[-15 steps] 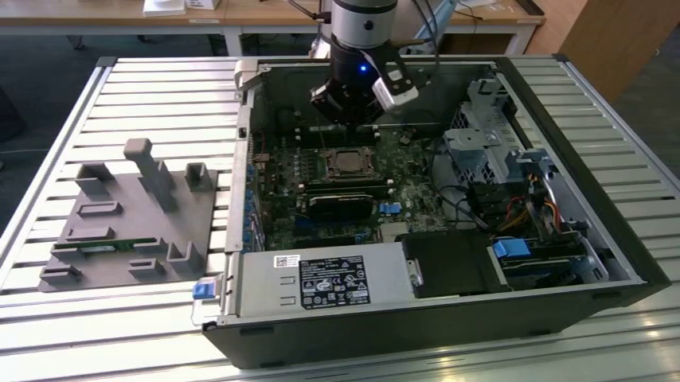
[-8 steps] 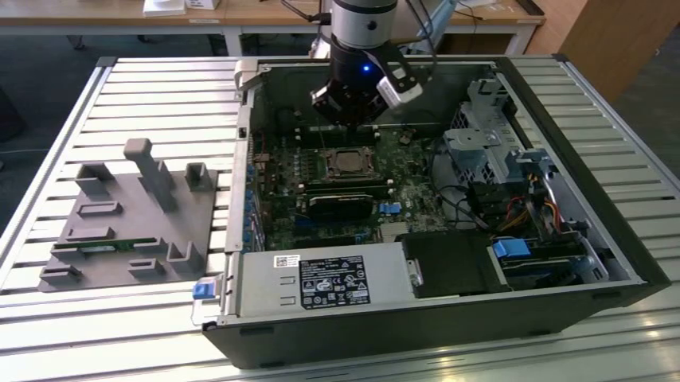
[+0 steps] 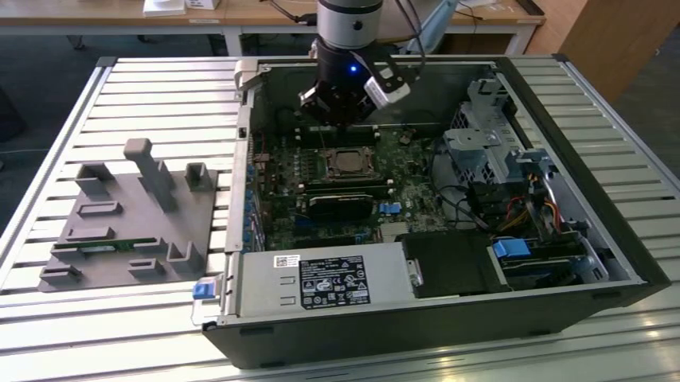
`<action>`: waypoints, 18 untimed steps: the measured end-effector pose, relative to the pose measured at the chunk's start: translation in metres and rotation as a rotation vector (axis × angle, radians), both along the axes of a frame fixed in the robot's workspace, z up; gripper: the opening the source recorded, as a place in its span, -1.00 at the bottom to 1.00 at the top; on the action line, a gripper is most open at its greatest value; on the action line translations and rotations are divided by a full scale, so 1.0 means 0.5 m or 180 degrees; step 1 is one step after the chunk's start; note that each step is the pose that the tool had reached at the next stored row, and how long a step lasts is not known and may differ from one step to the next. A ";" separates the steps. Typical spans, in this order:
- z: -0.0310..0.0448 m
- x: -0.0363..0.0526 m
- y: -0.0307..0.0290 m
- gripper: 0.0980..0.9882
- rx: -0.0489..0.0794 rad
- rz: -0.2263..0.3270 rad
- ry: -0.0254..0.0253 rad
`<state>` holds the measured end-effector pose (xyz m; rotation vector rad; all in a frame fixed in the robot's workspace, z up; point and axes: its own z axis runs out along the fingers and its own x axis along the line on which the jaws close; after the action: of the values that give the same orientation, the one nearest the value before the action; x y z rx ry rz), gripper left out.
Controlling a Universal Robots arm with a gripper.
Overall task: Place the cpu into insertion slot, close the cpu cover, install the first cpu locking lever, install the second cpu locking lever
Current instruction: 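Install the first cpu locking lever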
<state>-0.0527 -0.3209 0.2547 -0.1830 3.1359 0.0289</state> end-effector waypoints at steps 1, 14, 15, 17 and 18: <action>0.000 -0.008 0.000 -0.98 0.0001 -0.0001 -0.0006; 0.001 -0.051 0.000 -0.98 0.0004 -0.0142 -0.0036; 0.001 -0.057 0.000 -0.98 0.0004 -0.0142 -0.0036; 0.001 -0.065 0.000 -0.98 0.0004 -0.0142 -0.0037; 0.001 -0.068 0.000 -0.98 0.0004 -0.0142 -0.0037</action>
<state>-0.0869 -0.3207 0.2550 -0.1127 3.1270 0.0297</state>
